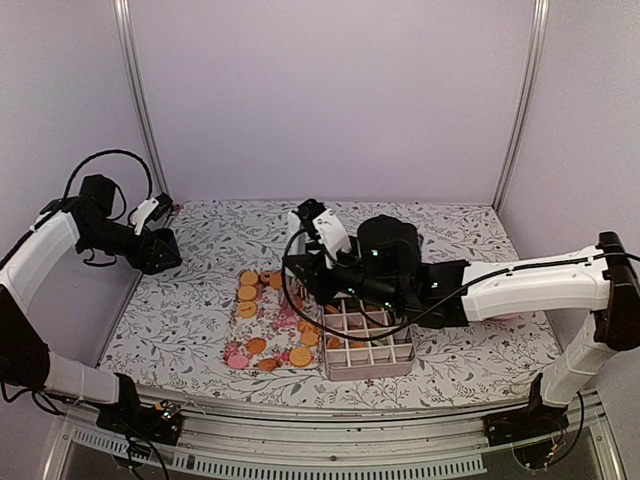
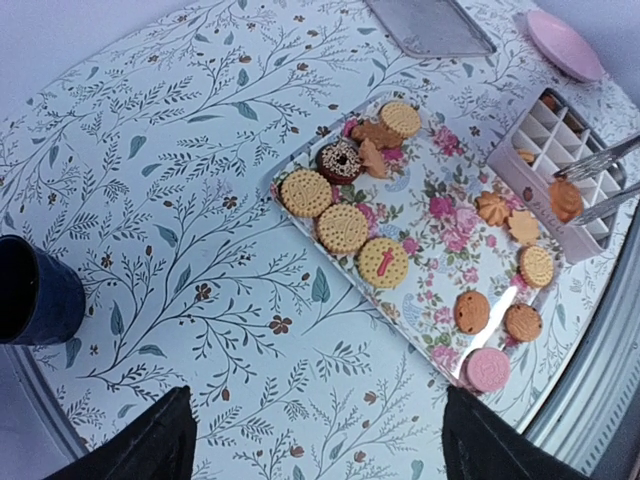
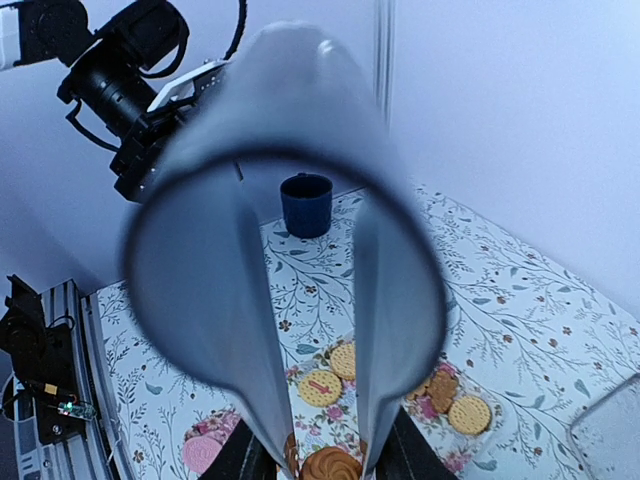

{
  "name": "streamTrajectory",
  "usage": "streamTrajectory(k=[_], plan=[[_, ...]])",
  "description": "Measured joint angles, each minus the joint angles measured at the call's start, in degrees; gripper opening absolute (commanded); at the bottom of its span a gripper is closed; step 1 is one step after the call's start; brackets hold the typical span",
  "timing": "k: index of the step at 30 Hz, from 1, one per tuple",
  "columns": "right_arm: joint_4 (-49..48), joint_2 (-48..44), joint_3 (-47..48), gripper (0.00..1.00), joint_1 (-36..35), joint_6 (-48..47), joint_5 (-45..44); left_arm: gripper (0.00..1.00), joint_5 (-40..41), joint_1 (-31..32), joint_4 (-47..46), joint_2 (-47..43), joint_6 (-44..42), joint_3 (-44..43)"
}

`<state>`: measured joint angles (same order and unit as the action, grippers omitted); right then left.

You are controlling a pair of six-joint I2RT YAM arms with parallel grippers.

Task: Pack the cookies
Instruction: Place the fake cookies in the empty pocket of the box.

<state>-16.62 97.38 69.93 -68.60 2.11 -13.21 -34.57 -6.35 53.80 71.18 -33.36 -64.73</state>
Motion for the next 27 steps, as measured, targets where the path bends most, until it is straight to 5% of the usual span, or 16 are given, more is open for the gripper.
streamTrajectory(k=[9, 27], plan=[[7.23, -20.17, -15.17, 0.12, 0.00, 5.75, -10.10, 0.85, 0.09, 0.02, -1.68, 0.33, -0.09, 0.02], [28.33, -34.01, -20.79, 0.13, 0.02, 14.16, -21.55, 0.85, -1.01, 0.02, -4.70, 5.55, -0.70, 0.39]])
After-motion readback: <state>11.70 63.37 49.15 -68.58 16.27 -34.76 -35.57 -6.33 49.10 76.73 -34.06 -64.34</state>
